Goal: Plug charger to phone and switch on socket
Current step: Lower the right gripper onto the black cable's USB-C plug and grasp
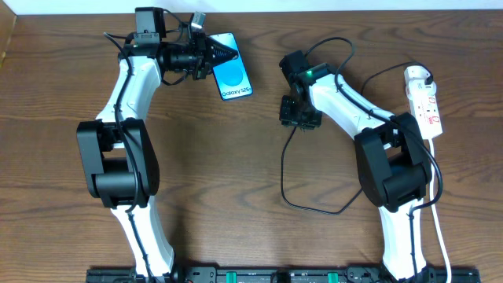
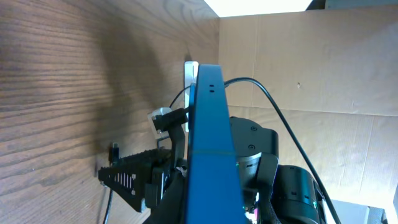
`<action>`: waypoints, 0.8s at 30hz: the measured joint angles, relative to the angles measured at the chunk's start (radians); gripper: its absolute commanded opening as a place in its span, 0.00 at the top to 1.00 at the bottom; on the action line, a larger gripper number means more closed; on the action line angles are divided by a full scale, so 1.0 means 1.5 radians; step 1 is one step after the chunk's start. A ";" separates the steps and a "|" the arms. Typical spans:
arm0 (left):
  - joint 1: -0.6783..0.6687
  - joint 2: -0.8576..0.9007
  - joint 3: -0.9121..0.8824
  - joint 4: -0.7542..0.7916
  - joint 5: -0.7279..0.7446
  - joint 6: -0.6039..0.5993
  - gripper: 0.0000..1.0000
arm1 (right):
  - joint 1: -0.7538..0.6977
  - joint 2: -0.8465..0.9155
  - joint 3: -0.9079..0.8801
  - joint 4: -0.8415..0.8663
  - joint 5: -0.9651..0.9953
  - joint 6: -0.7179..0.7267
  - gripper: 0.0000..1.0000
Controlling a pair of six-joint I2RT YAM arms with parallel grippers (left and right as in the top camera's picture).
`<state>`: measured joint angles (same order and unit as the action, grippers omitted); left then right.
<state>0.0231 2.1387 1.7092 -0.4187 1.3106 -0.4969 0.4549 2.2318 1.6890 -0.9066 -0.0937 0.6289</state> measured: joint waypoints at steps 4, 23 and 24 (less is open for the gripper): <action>0.000 0.000 0.000 0.000 0.000 0.000 0.93 | 0.000 0.000 0.000 -0.001 0.000 0.001 0.67; 0.000 0.000 0.000 0.000 0.000 -0.002 0.93 | 0.000 0.003 0.000 0.005 -0.002 0.009 0.99; 0.000 0.000 0.000 -0.001 0.000 -0.002 0.93 | 0.000 0.003 0.000 0.005 -0.002 0.009 0.99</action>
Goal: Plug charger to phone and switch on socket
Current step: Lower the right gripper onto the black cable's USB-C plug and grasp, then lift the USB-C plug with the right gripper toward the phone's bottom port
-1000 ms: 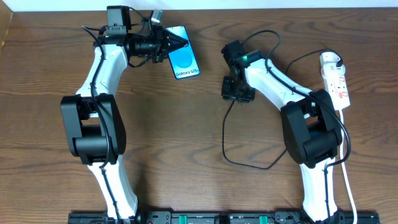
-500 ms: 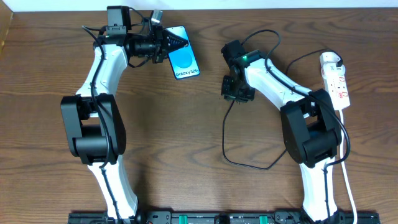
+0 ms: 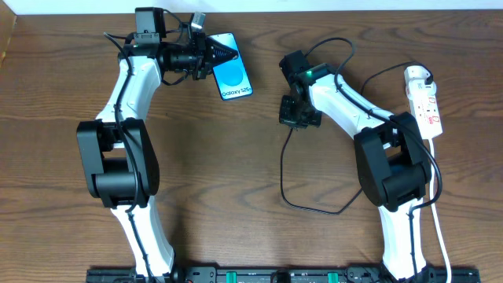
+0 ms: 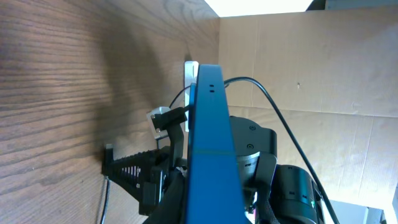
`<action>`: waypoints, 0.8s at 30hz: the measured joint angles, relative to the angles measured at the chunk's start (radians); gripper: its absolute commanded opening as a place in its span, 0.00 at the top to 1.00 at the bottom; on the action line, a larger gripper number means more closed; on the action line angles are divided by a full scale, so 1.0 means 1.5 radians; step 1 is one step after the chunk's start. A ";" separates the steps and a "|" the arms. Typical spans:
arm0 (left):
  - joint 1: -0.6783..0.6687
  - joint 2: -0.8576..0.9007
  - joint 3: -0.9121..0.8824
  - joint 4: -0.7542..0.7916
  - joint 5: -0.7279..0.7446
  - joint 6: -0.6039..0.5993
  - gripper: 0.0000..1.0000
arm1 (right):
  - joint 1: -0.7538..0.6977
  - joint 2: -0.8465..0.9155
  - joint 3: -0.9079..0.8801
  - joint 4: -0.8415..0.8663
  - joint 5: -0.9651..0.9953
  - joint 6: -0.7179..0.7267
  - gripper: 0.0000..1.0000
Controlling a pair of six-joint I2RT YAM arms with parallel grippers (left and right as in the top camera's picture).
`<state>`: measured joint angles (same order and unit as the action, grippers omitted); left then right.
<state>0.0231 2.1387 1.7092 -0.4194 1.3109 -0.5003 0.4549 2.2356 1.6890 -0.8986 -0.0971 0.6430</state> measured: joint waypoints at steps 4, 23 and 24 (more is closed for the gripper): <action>0.000 0.000 0.000 0.000 0.000 0.000 0.93 | 0.000 0.000 0.000 0.005 0.000 0.000 0.99; 0.000 0.000 0.000 0.001 0.000 -0.006 0.93 | -0.084 -0.145 0.000 0.080 -0.304 -0.372 0.99; 0.000 0.000 0.000 0.001 0.000 -0.012 0.93 | -0.089 -0.161 0.000 0.081 -0.330 -0.386 0.99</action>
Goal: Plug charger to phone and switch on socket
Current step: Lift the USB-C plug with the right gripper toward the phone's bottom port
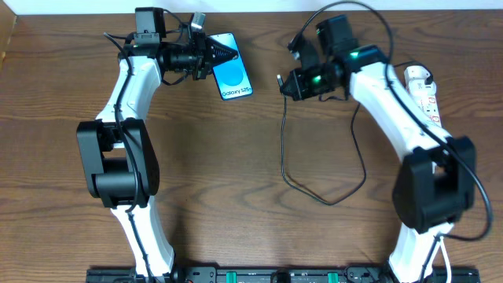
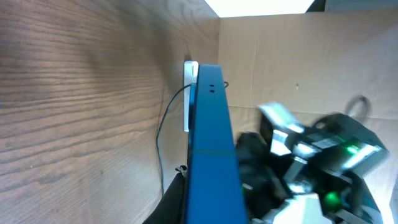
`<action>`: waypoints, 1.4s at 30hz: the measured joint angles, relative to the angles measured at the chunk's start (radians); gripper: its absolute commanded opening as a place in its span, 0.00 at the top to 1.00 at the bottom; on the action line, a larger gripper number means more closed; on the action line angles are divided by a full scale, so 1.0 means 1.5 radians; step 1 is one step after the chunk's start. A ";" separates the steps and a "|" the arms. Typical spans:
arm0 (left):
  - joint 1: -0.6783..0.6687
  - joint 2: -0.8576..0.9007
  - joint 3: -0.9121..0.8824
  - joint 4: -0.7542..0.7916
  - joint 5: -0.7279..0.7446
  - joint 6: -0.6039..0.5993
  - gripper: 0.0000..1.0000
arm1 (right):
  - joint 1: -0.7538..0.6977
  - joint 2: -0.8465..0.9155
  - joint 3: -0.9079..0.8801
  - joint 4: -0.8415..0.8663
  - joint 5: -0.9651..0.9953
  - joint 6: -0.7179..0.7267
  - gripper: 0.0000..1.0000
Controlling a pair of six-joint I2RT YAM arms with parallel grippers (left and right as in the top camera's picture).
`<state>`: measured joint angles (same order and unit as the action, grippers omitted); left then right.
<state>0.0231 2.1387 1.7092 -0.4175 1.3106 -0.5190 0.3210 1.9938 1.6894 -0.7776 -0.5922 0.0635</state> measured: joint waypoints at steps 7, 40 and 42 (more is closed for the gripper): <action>0.000 0.000 0.000 0.068 0.004 -0.052 0.93 | -0.027 -0.025 0.000 -0.003 -0.151 -0.053 0.99; -0.012 0.001 -0.003 0.661 0.051 -0.636 0.93 | -0.014 -0.025 0.000 0.135 -0.419 0.045 0.99; -0.016 0.001 -0.003 0.661 0.051 -0.636 0.93 | -0.012 -0.025 0.000 0.135 -0.421 0.048 0.99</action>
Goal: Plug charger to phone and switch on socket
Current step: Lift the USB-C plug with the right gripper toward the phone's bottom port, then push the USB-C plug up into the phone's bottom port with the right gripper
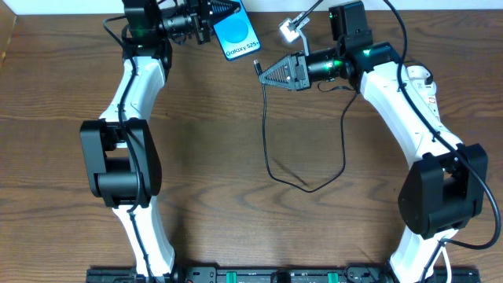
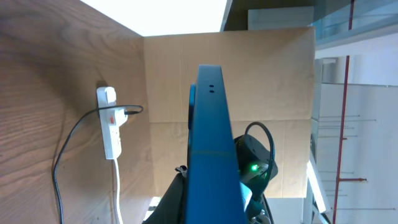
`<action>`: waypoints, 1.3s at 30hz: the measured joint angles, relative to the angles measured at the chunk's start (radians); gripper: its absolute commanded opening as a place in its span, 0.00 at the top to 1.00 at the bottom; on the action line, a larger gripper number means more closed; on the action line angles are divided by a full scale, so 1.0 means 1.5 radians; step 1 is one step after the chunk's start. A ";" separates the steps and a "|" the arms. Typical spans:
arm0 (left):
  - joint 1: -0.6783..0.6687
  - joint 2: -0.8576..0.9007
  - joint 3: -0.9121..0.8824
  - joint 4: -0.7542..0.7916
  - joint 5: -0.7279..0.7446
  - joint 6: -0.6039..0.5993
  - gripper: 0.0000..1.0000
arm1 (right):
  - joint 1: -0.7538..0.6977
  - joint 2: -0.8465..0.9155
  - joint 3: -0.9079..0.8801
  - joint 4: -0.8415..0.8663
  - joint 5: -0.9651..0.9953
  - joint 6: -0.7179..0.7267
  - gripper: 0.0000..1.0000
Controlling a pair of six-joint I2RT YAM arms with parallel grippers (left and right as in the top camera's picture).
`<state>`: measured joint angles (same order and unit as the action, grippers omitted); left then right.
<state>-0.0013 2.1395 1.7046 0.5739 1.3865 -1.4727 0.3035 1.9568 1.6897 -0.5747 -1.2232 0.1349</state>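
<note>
A blue phone [image 1: 238, 31] with a light blue screen is held up near the table's far edge, my left gripper [image 1: 222, 11] shut on it. In the left wrist view the phone [image 2: 211, 137] is seen edge-on, filling the middle. My right gripper [image 1: 266, 72] is shut on the end of the black charger cable [image 1: 267, 134], and the plug tip [image 1: 257, 69] points left, a short gap below and right of the phone. The white power strip [image 1: 419, 76] lies at the far right, partly under my right arm. Its switch cannot be made out.
The cable's slack loops down to the table's middle [image 1: 306, 185] and back up to my right arm. In the left wrist view the power strip [image 2: 109, 121] lies on the wood with its lead [image 2: 65, 155], cardboard wall behind.
My left gripper has moved the phone toward the far edge and higher. My right gripper now points left toward the phone, with the cable end still in it. The slack has shifted left.
My left gripper held the phone on edge by the table's far side while my right gripper was down on the cable at mid-table. Then the right gripper was up near the far edge with the cable end. Now phone and plug face each other.
</note>
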 measured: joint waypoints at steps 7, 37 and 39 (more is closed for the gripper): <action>-0.013 0.000 0.000 0.000 0.000 0.002 0.93 | 0.007 0.000 0.000 0.000 -0.003 0.007 0.99; -0.016 0.000 0.000 0.000 0.025 0.007 0.93 | 0.007 0.000 0.000 0.023 -0.003 0.028 0.99; -0.019 0.000 0.000 0.000 0.019 0.007 0.93 | 0.009 0.000 0.000 0.022 -0.003 0.028 0.99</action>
<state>-0.0292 2.1395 1.7046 0.5739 1.4147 -1.4616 0.3168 1.9568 1.6897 -0.5411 -1.2282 0.1768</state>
